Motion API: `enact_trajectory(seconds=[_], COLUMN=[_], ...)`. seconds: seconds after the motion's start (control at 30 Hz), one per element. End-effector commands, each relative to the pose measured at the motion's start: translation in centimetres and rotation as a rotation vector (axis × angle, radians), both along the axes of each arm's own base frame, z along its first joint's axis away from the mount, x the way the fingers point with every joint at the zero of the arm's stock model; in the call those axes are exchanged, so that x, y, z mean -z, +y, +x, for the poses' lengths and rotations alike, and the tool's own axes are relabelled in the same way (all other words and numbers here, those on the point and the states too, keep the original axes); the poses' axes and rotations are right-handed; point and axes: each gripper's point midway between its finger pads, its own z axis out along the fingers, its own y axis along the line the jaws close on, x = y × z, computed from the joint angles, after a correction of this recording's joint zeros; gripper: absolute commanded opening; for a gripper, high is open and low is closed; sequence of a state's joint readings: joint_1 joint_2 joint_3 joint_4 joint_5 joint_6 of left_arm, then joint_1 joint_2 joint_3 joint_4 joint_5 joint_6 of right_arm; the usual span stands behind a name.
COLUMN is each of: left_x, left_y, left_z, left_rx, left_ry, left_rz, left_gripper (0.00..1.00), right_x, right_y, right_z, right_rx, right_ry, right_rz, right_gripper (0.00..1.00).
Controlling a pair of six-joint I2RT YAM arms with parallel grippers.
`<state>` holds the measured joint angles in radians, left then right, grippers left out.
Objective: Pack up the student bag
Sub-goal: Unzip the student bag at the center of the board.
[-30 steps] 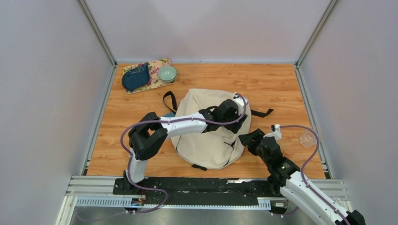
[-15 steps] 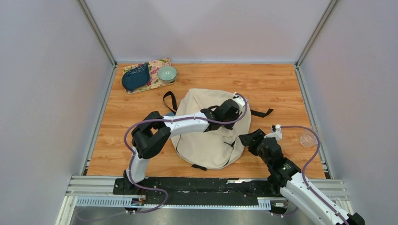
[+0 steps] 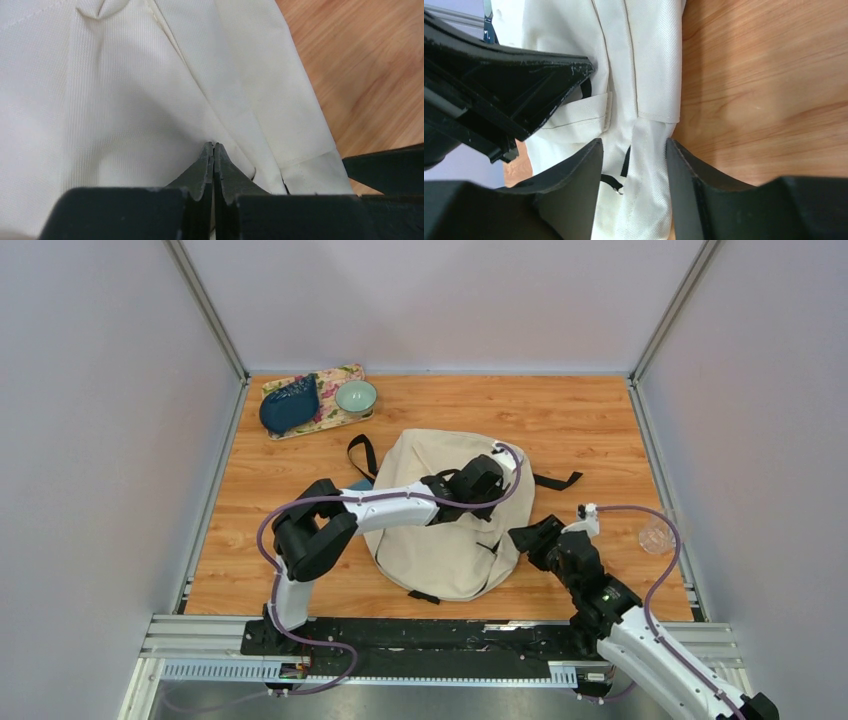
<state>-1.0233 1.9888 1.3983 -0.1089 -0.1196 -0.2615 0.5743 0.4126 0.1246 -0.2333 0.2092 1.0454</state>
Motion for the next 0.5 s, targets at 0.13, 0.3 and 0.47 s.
enact_trajectory(seconds=[0.13,0.3,0.47], left_x=[-4.1,-4.7,-5.3], left_y=[0.8,1.0,1.3], left_z=[-0.9,-0.9,-1.0], left_rx=[0.008,0.003,0.0], left_ry=[-0.019,-0.028,-0.04], left_rz=[-0.086,-0.098,-0.111], left_gripper=[0.0,0.0,0.0], right_x=[-5.7,-6.2,-6.7], right_y=[3.8,5.7,4.1], right_z=[2.9,3.8,4.2], right_rx=[-0.124,-0.188,-0.114], right_ry=[-0.136,-0.13,-0.119], right_rz=[0.069,0.091,0.032], right_gripper=[0.49,0.45,0.47])
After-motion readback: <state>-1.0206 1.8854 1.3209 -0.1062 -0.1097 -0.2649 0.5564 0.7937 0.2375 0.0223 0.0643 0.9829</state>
